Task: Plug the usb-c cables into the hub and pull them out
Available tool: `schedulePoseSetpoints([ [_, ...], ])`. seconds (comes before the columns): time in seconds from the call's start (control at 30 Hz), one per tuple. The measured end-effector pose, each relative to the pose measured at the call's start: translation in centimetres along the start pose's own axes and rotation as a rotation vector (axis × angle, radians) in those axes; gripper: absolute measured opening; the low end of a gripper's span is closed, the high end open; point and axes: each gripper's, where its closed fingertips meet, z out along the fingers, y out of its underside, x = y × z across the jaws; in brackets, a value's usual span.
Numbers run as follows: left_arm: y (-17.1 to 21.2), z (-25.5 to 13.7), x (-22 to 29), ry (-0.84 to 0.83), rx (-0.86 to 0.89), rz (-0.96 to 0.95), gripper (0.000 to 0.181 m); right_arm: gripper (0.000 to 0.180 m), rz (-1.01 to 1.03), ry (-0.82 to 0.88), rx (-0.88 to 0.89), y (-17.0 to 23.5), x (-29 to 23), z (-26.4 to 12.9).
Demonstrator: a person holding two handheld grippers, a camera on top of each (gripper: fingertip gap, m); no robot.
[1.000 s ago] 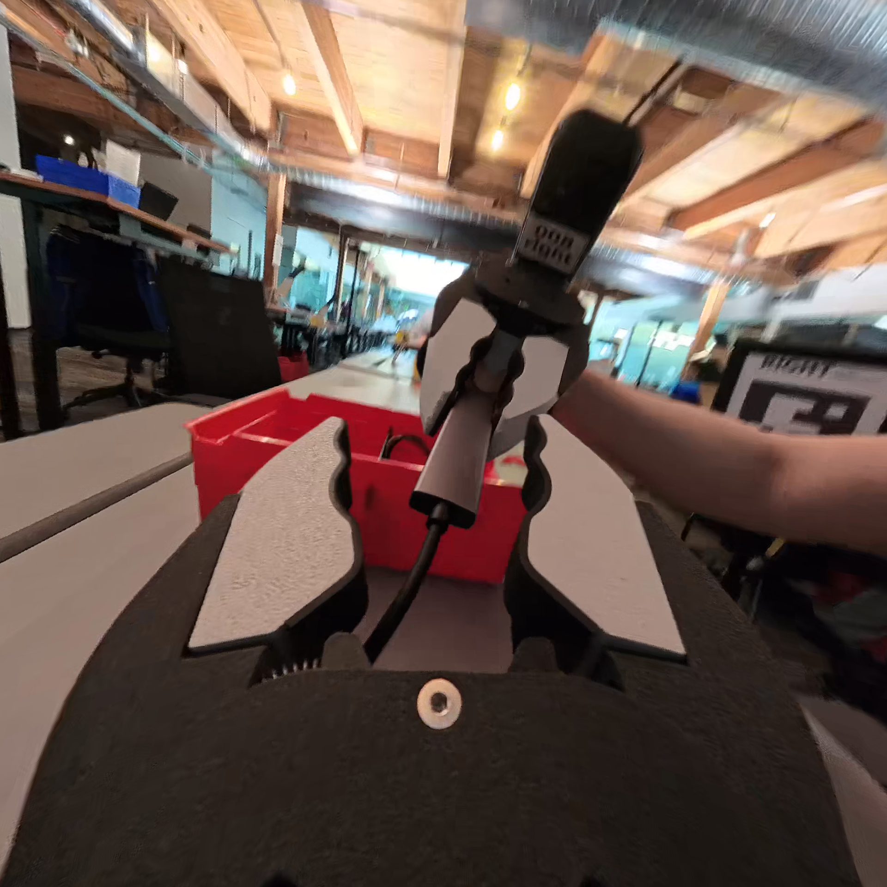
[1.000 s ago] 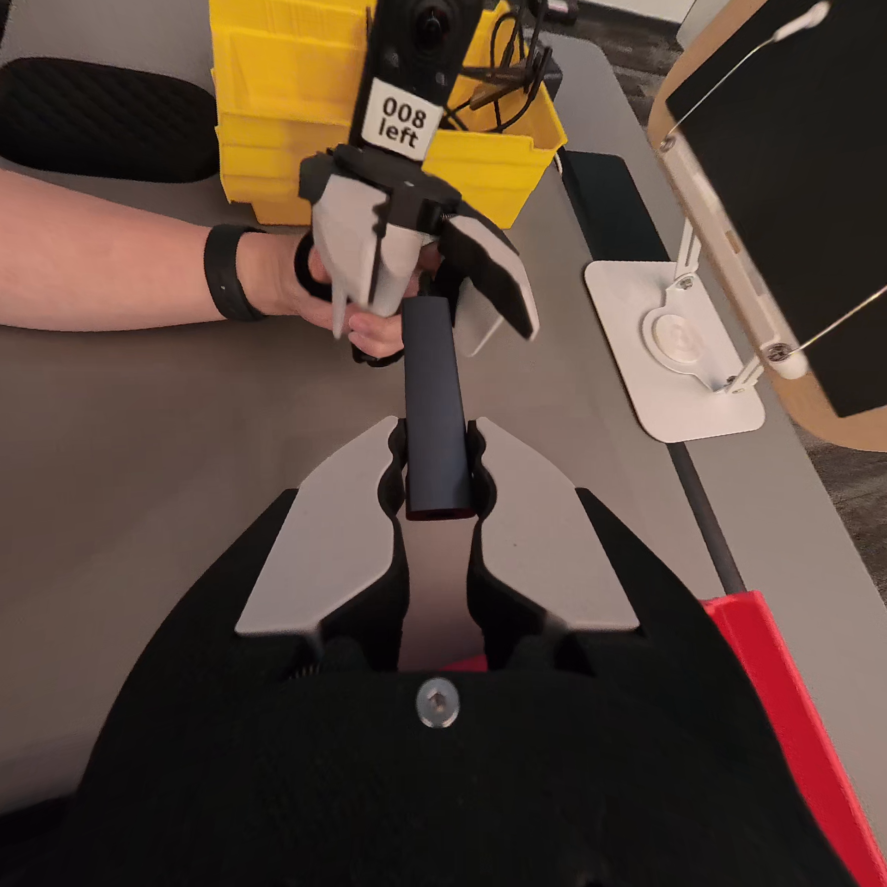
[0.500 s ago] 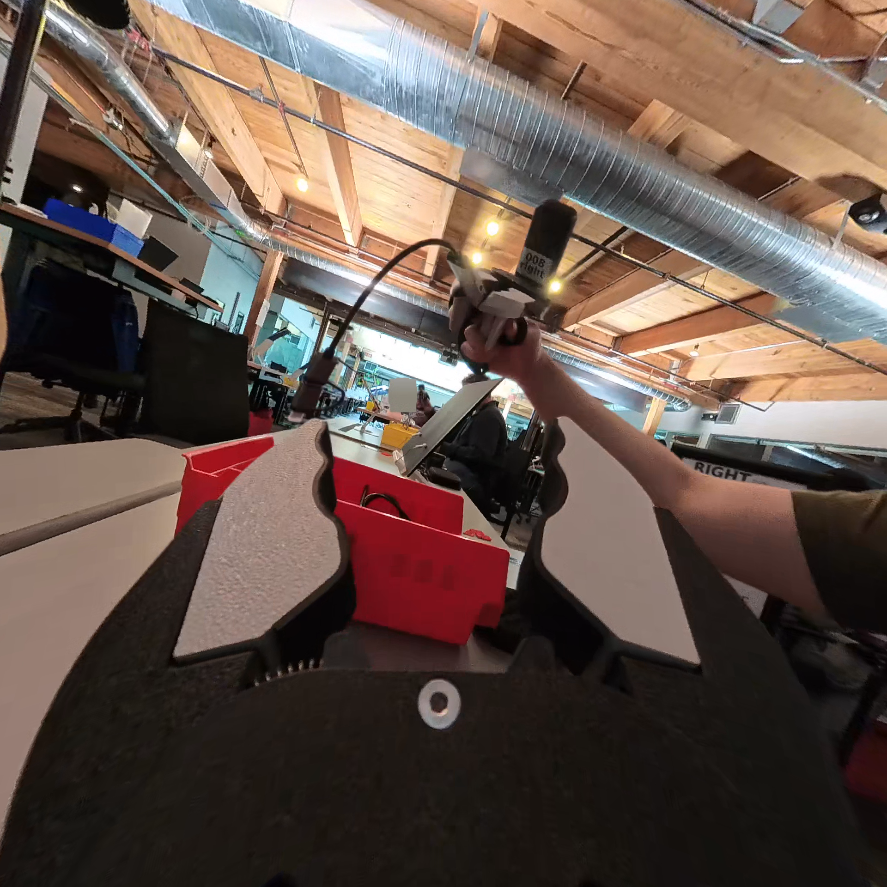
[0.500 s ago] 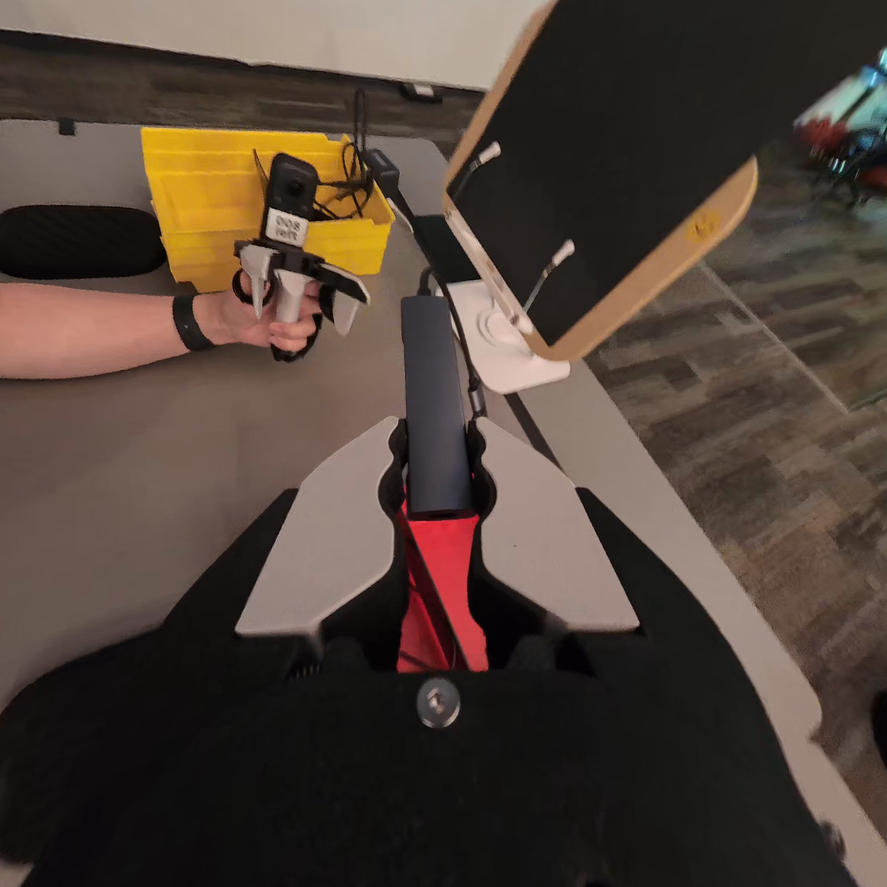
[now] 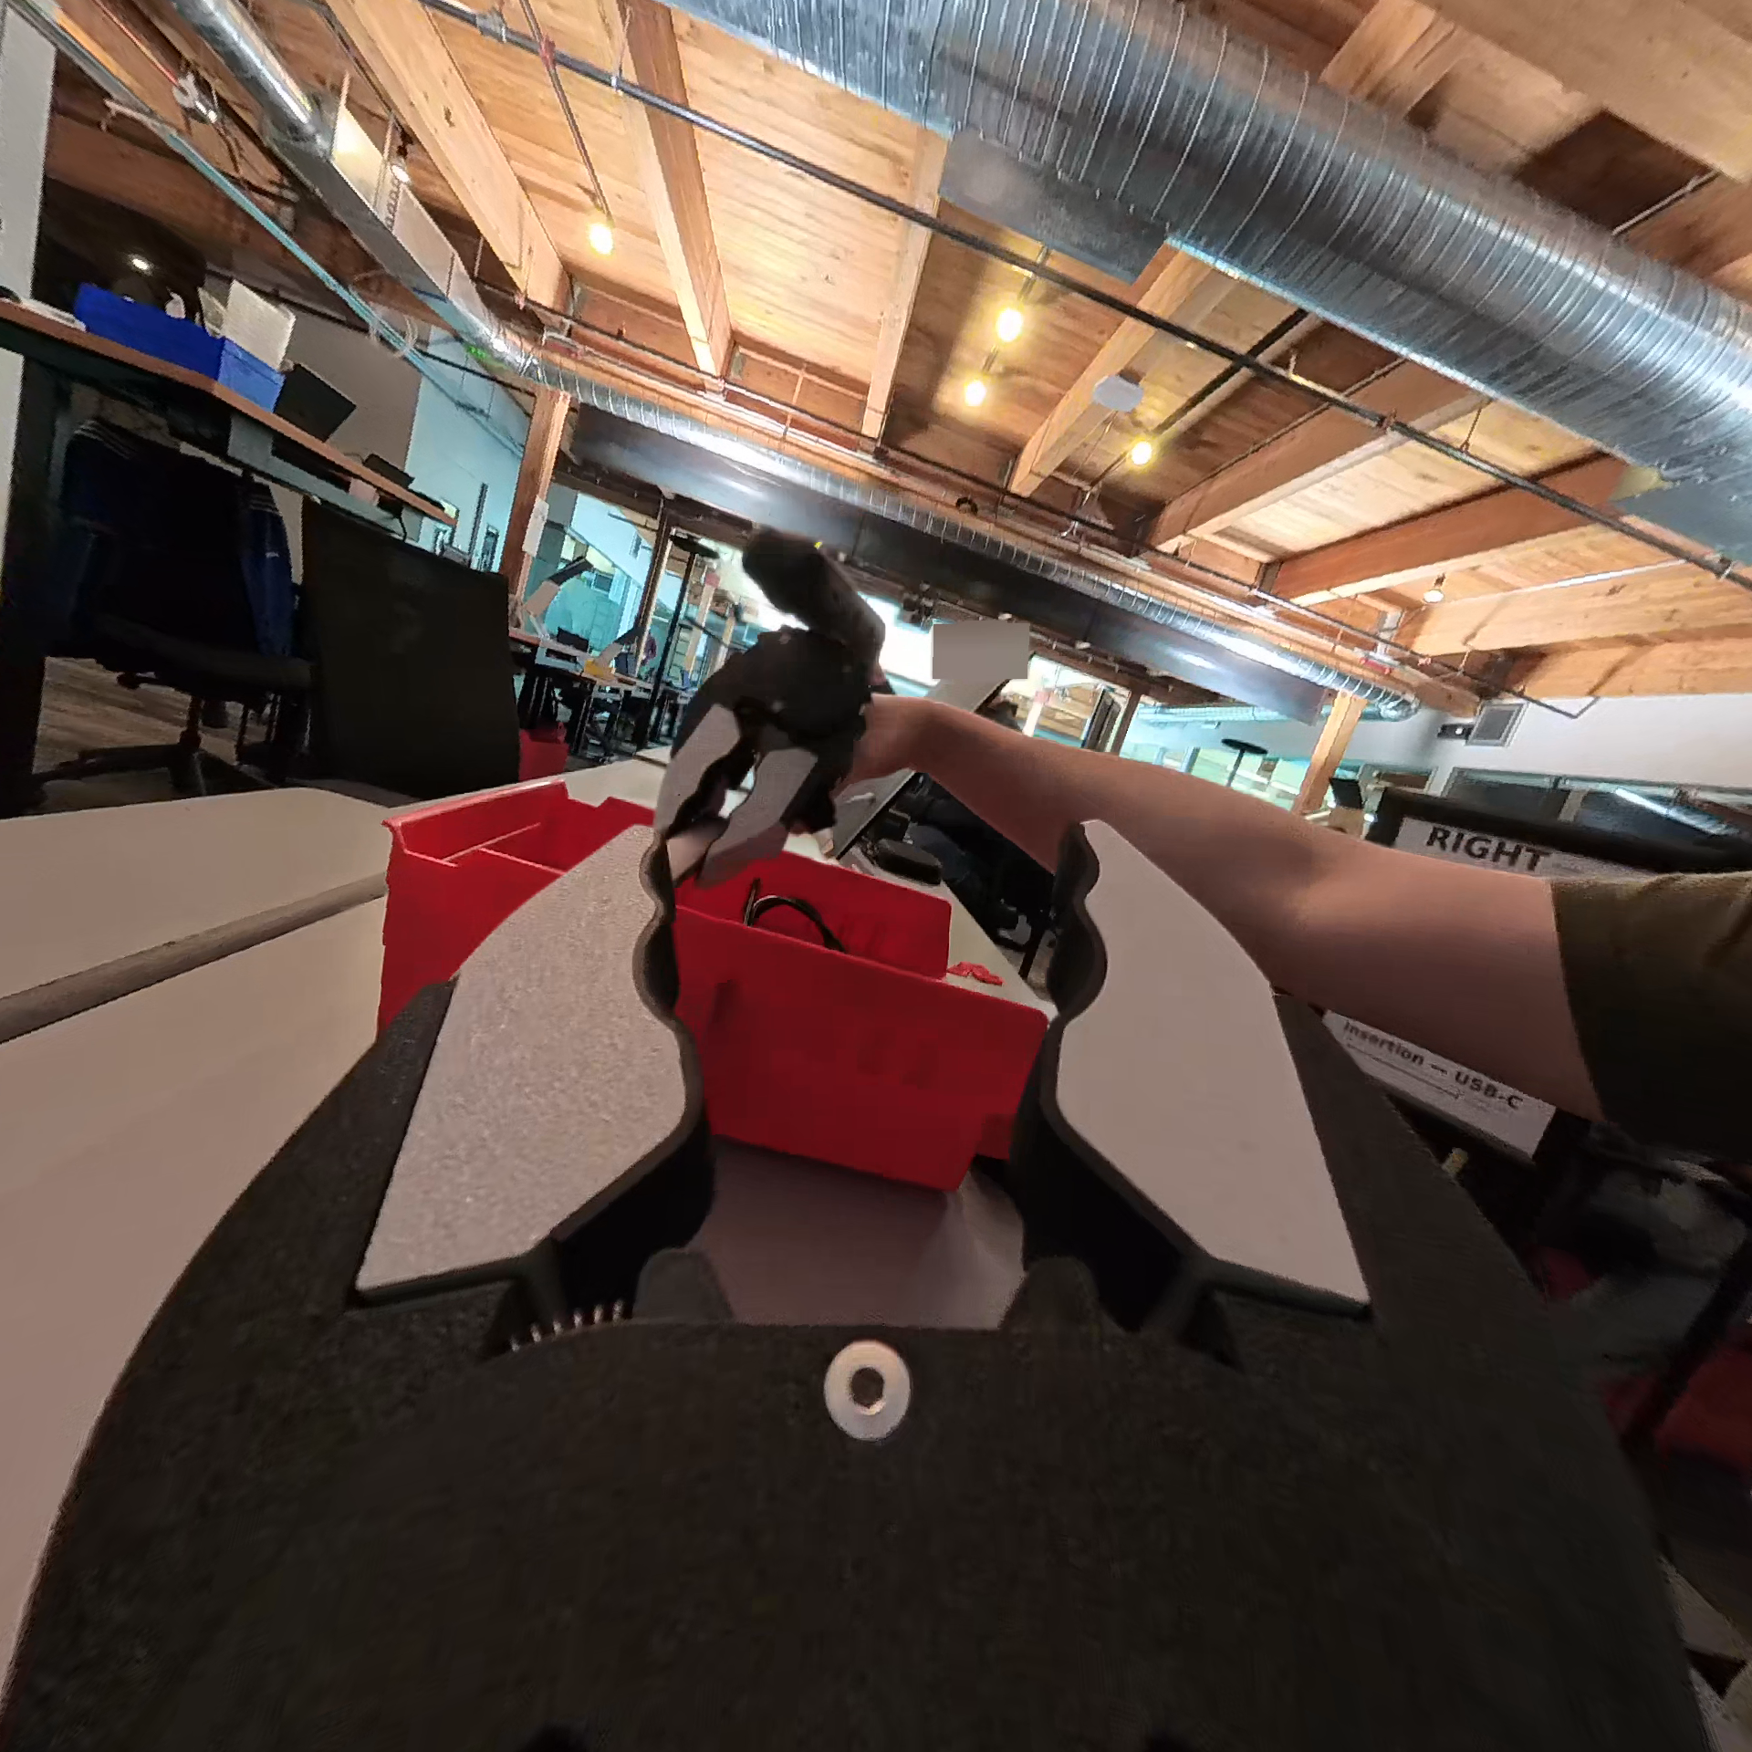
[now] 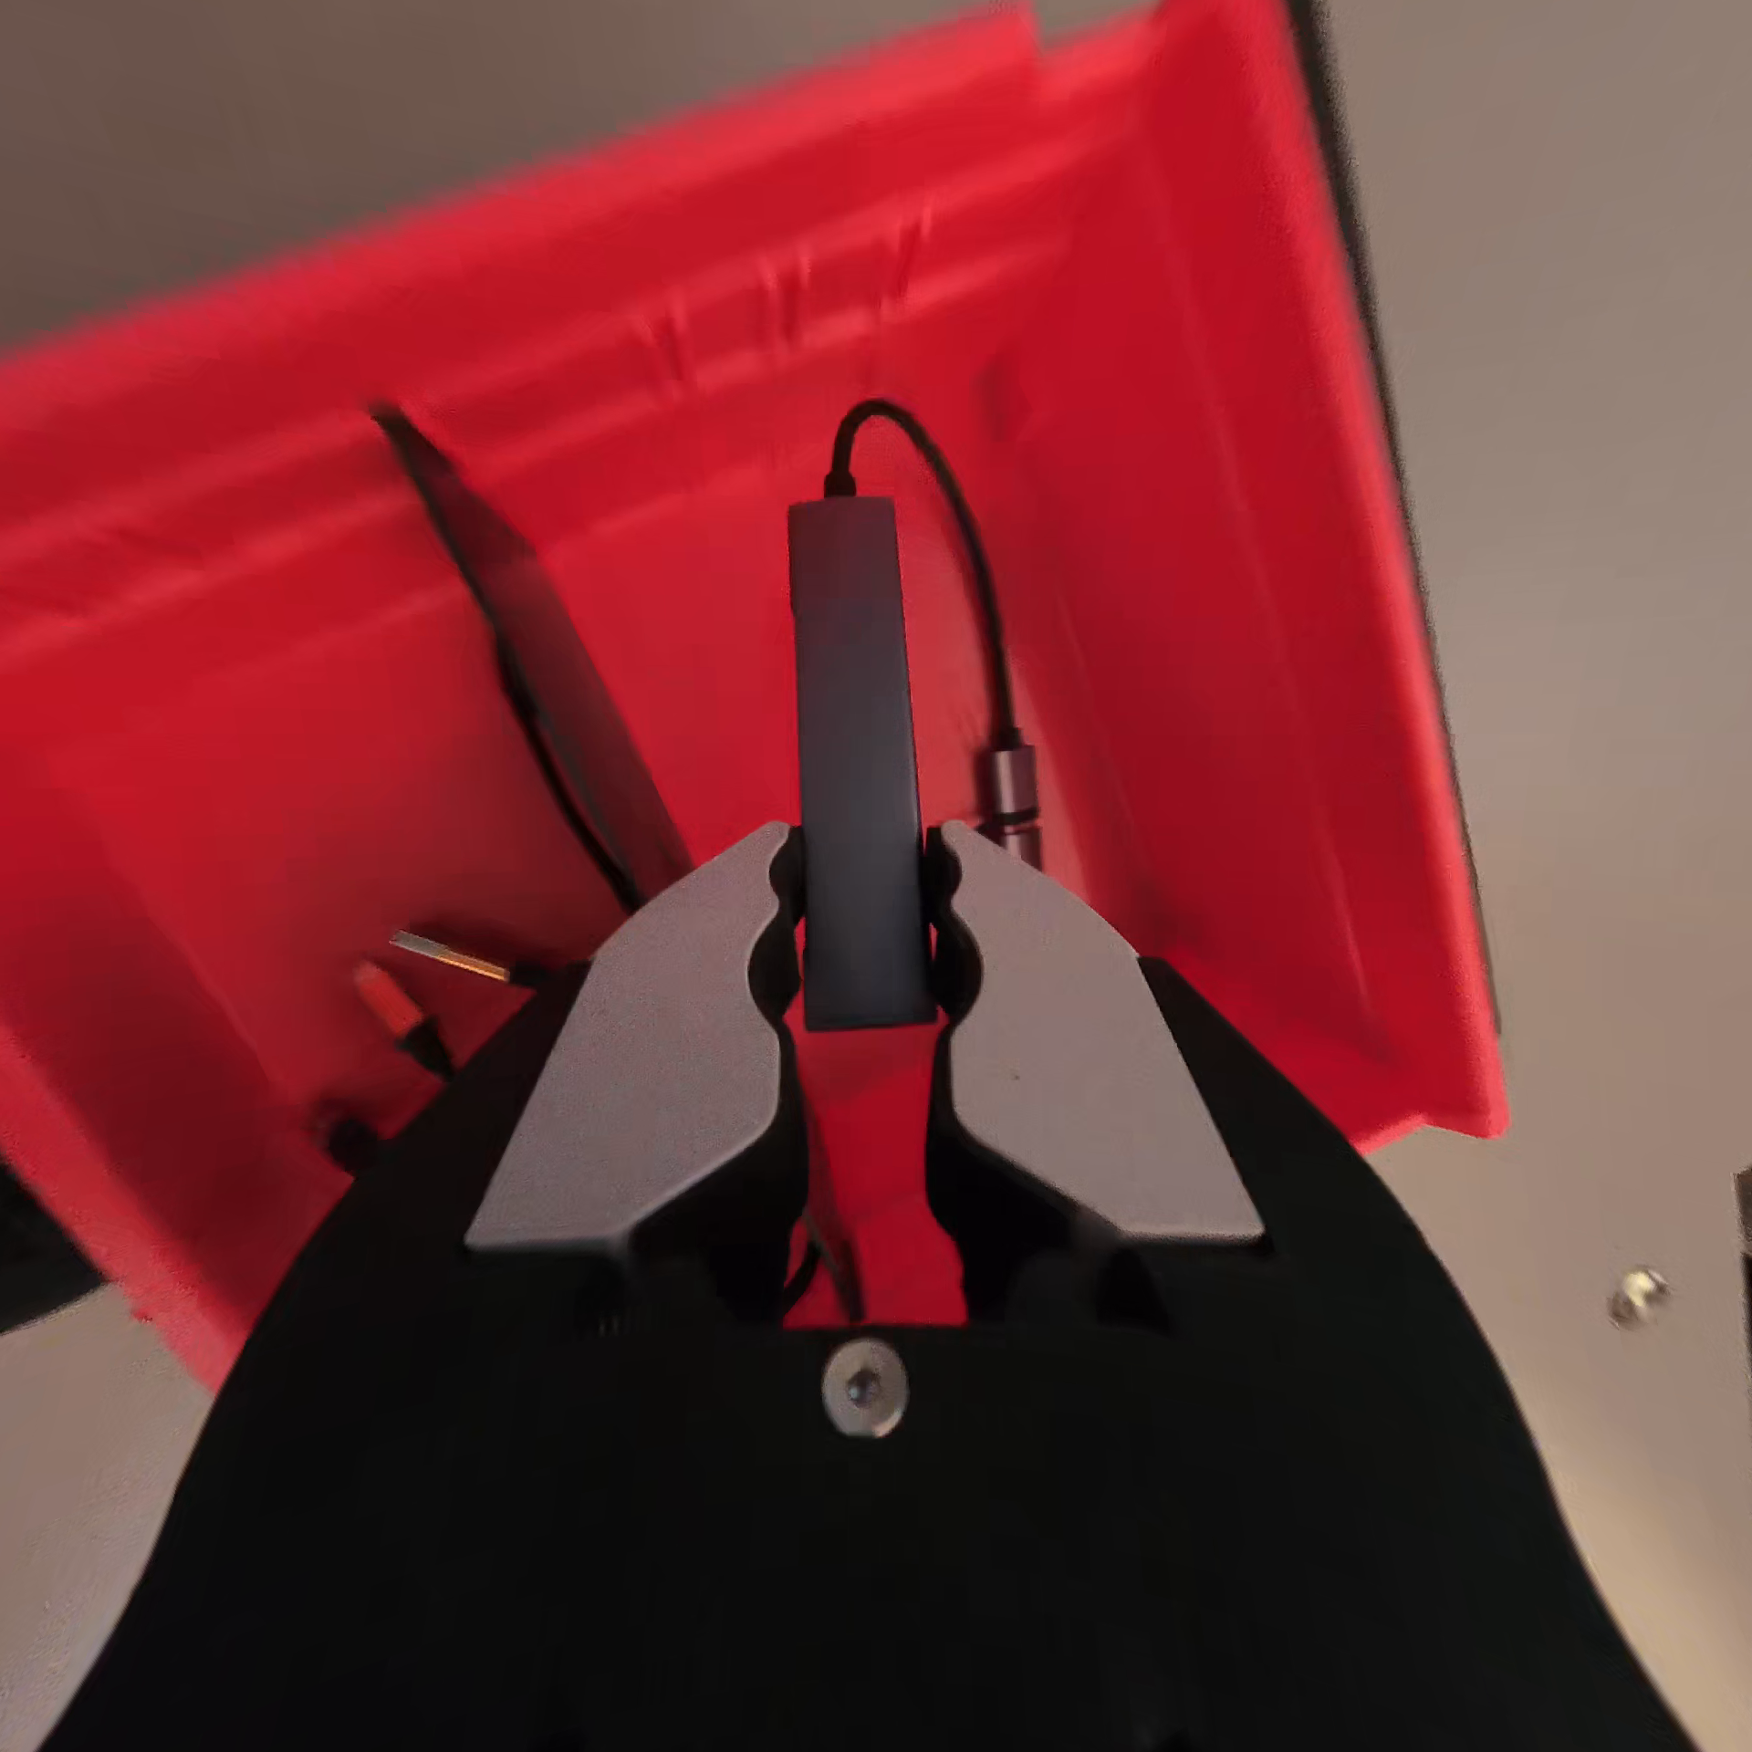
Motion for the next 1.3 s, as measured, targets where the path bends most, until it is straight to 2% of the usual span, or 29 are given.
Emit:
schedulePoseSetpoints([
  [0.07,0.1,0.0,0.0,-0.001,-0.008,0.004,0.076,0.026,-0.021,-0.001,-0.117,1.4,0.2,1.5],
  [0.13,0.0,-0.1,-0.1,-0.004,-0.009,0.005,0.076,0.027,-0.006,-0.007,-0.143,1.5,0.4,1.6],
  [0.4,0.5,0.2,-0.2,-0.004,-0.029,-0.001,0.075,0.031,0.05,0.025,-0.067,-0.2,1.4,-3.8],
  [0.47,0.7,0.3,-0.3,-0.009,-0.039,0.003,0.075,0.025,0.087,0.08,0.125,-4.0,1.7,-6.5],
  [0.53,0.8,0.3,-0.5,-0.021,-0.043,0.008,0.075,0.025,0.109,0.112,0.541,-11.1,0.4,-11.3],
  [0.6,1.1,0.3,-1.0,-0.049,-0.055,0.023,0.074,0.036,0.133,0.149,1.015,-17.1,-2.5,-17.9],
  [0.67,1.5,0.2,-1.5,-0.09,-0.075,0.05,0.074,0.039,0.179,0.22,1.36,-19.5,-5.7,-22.9],
  [0.73,2.0,0.2,-2.0,-0.126,-0.105,0.076,0.073,0.039,0.216,0.322,1.503,-20.2,-8.4,-24.3],
  [0.87,2.8,0.3,-2.4,-0.182,-0.149,0.138,0.07,0.038,0.138,0.51,1.484,-21.7,-10.8,-22.7],
  [1.0,3.1,0.9,-2.4,-0.219,-0.2,0.191,0.065,0.027,-0.033,0.409,1.454,-24.3,-13.3,-22.8],
  [1.07,2.5,1.1,-2.2,-0.252,-0.239,0.252,0.06,0.027,-0.024,0.457,1.367,-24.5,-12.8,-21.9],
  [1.13,0.6,1.2,-1.2,-0.292,-0.286,0.291,0.059,0.028,0.028,0.519,1.297,-24.4,-11.8,-21.3],
  [1.23,-4.4,0.5,2.8,-0.291,-0.293,0.299,0.059,0.028,0.059,0.464,1.262,-24.8,-11.8,-20.5],
  [1.3,-8.0,-2.3,4.0,-0.42,-0.308,0.32,0.056,0.029,0.069,0.414,1.238,-24.9,-11.8,-19.7],
])
